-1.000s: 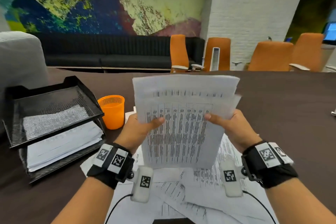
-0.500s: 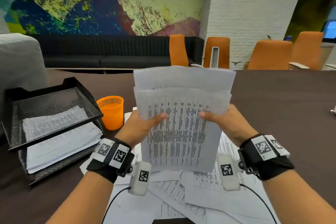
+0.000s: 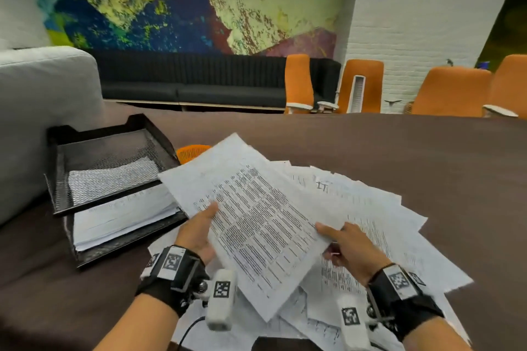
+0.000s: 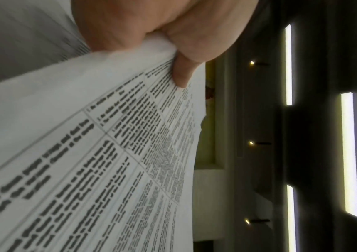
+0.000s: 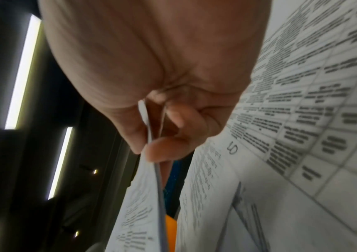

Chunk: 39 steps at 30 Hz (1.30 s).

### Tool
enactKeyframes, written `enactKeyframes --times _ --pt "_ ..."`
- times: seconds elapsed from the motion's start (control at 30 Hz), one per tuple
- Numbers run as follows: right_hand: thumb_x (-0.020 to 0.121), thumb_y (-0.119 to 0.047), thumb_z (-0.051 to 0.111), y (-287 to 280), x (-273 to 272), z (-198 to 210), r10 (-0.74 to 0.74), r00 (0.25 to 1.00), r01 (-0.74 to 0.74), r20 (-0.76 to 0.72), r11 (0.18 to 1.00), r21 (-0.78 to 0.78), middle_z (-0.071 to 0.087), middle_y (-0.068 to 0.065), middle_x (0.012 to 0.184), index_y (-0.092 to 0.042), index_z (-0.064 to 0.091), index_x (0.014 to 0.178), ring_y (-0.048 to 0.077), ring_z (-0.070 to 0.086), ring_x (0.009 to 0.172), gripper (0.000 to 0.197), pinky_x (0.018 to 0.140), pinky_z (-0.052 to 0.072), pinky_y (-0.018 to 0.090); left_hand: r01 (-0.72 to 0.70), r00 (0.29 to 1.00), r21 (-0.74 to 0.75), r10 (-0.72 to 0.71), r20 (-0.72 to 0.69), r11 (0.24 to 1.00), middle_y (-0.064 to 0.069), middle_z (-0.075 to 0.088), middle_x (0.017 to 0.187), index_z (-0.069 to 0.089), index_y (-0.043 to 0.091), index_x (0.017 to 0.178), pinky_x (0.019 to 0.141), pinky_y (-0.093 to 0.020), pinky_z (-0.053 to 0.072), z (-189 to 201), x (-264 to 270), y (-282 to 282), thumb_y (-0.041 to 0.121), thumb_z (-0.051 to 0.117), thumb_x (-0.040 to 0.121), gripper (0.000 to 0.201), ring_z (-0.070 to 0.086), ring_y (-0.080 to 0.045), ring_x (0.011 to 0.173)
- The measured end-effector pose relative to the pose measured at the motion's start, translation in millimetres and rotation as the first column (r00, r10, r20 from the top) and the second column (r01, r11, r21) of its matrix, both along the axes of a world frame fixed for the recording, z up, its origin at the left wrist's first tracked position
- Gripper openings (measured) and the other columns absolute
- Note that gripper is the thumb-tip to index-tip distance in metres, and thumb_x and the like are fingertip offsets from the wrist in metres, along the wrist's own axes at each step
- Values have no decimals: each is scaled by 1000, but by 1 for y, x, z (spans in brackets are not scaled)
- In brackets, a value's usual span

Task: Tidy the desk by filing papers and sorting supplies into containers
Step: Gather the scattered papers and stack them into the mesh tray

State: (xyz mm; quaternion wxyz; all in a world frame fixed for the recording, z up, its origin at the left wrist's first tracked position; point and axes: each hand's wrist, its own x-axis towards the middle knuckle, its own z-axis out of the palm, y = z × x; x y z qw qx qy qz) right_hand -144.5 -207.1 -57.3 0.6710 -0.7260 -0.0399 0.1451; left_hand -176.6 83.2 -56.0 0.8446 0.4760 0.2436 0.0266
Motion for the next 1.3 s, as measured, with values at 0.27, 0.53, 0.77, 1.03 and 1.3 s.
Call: enactKeyframes --times 0.27,0.53,0.77,1.03,1.3 --pt "95 -9 59 65 -11 8 219 963 -223 -155 975 -9 69 3 67 0 61 104 18 52 43 12 35 32 20 -153 979 -9 150 -137 988 -26 69 113 62 6 121 90 -69 46 -22 -37 66 24 56 96 31 65 -46 104" --pt "93 -1 57 129 -20 1 374 882 -373 -286 926 61 72 23 99 5 61 112 20 58 43 20 38 44 21 -313 914 54 316 -253 948 -29 64 116 57 0 120 92 -65 46 -38 -84 123 15 48 94 31 63 -48 104" --pt "95 0 55 153 -29 2 353 868 -339 -350 935 103 71 24 92 5 60 108 15 57 40 14 35 45 19 -419 894 55 422 -152 906 -25 68 112 61 4 110 96 -61 47 -37 -107 142 11 51 92 22 66 -42 102" --pt "97 0 54 211 -26 13 220 915 -149 -337 963 224 57 15 85 8 47 129 15 62 48 35 40 49 19 -331 936 -57 335 107 942 -16 67 120 59 1 127 82 -45 53 -4 -118 126 26 42 100 41 61 -34 114" --pt "100 -7 53 293 -14 34 299 887 -193 -353 933 305 60 21 90 8 43 135 33 70 94 39 71 60 29 -352 935 -142 341 -93 925 -21 62 124 54 7 128 85 -50 52 -21 -119 123 74 48 82 82 64 -43 106"
